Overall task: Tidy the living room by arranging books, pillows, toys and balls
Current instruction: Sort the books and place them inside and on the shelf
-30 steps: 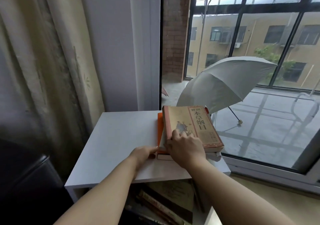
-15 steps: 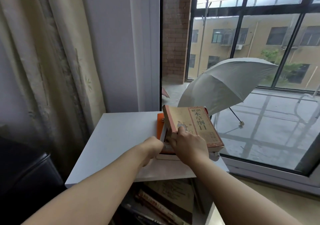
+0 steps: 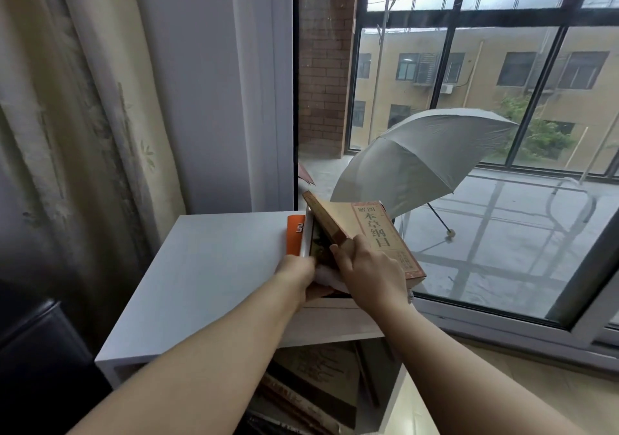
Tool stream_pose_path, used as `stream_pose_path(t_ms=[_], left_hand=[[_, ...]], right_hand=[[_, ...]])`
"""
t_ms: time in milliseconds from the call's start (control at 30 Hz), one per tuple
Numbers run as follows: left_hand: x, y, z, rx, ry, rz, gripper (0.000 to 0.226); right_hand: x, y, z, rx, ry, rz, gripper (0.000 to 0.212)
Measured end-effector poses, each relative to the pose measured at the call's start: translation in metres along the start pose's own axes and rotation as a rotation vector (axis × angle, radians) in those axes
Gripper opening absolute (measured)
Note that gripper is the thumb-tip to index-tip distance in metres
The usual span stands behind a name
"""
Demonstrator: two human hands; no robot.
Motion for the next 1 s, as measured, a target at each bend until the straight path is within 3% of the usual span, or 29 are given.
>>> stream_pose_path(t_ms=[300, 500, 733, 833, 1000], left_hand=[[-0.024, 0.043, 0.026, 0.116, -0.09, 0.234, 0.021], [-0.021, 0.121, 0.042, 0.277, -0.103, 0.338, 0.024], [-0.027, 0.201, 0.051, 0.455, -0.106, 0.422, 0.023], [-0.036, 0.229, 0.05, 0.546, -0.079, 0.219, 0.021], [-0.033, 0.229, 0.054, 0.646, -0.013, -0.692, 0.047]], right_hand=[[-0.035, 0.006, 0.029, -0.032, 0.099, -0.005, 0.048], [-0.074, 0.0, 0.042, -0.069, 0.137, -0.117, 0.025], [-0.105, -0.021, 0.044, -0.052, 0.158, -0.239, 0.026], [-0.107, -0.026, 0.042, -0.004, 0.076, -0.307, 0.023], [-0.111, -0.029, 0.041, 0.059, -0.064, -0.336, 0.027]])
Point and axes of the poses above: each hand's wrist, its own z-axis away from the middle knuckle, its own y-axis out of the back of the hand, x = y × z, the point moved 6 cm from there along -z, towards the middle knuckle, and after that the axes turned 3 degrees about y, right-handed, at the moved point
